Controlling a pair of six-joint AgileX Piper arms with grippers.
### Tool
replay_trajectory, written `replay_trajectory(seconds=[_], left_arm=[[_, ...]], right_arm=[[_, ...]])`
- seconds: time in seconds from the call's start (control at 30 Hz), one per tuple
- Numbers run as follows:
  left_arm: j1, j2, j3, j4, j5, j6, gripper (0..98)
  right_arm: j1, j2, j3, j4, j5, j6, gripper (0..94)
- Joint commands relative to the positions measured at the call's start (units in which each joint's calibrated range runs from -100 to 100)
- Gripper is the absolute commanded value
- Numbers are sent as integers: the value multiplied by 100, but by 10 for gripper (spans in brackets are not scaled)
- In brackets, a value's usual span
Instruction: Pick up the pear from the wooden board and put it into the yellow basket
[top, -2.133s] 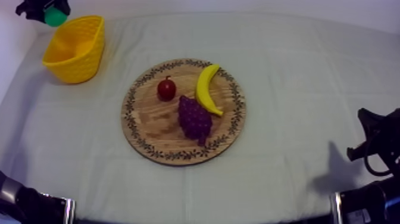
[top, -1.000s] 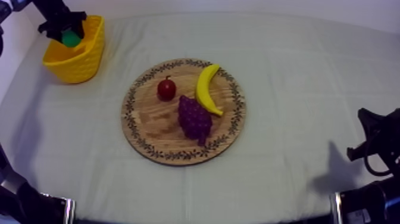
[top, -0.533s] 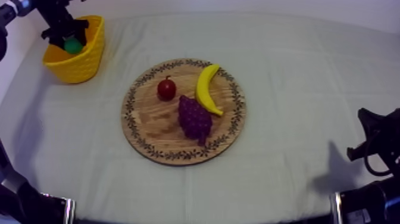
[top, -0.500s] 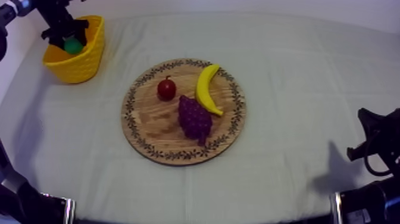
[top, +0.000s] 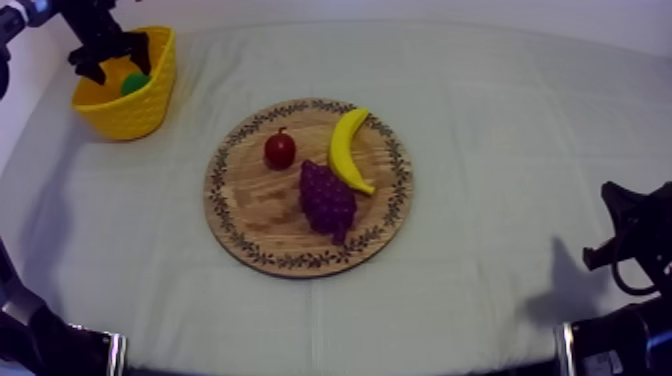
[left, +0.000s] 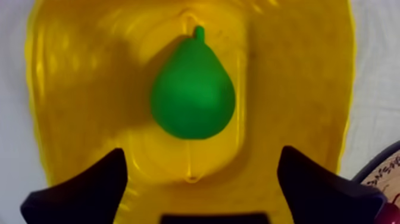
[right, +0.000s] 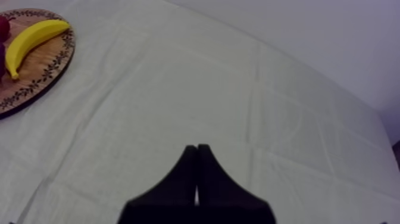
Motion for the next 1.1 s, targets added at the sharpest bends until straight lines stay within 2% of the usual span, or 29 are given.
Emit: replay_trajectory(seconds=[0.0, 0.63, 1.07], left_arm=[[6, -51, 15, 9, 1, 2, 959], [-11, -1261, 443, 25, 298, 5, 956], [41, -2218, 1010, 40, 410, 60, 869]], right_arm=[[-2, -3, -2, -1, 2, 2, 4], [-2, -3, -2, -1, 2, 2, 4], [-2, -3, -2, -1, 2, 2, 4]])
